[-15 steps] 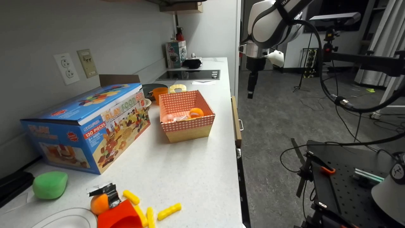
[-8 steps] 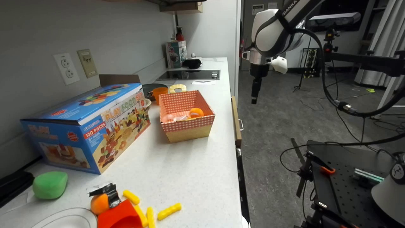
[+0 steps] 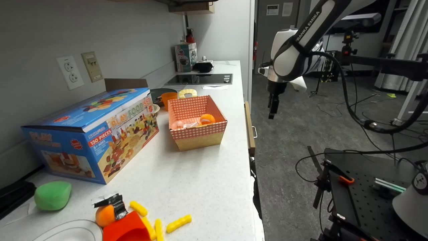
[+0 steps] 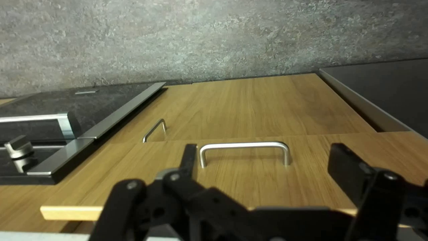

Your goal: Open the drawer, then remove the banana plushie out of the drawer, then close the drawer

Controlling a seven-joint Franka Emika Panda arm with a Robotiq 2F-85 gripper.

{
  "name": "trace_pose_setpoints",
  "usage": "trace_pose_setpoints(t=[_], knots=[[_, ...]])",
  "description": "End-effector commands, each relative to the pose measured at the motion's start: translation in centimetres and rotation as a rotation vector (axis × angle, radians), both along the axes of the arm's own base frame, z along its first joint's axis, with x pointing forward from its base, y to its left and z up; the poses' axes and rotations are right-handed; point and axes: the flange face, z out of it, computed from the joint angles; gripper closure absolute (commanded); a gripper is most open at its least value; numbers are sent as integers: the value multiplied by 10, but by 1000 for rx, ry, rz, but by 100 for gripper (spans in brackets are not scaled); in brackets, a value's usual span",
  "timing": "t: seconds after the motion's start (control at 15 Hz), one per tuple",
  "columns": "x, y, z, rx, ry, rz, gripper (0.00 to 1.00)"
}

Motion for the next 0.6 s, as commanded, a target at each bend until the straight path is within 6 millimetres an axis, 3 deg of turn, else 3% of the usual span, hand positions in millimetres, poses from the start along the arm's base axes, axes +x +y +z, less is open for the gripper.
trace_pose_setpoints(t=[0.0, 0.27, 0.33, 0.53], knots=[[27, 6, 5, -14, -53, 82, 0], [46, 15, 9, 32, -99, 72, 0], [38, 22, 11, 15, -74, 70, 0], [43, 22, 10, 27, -85, 61, 0]])
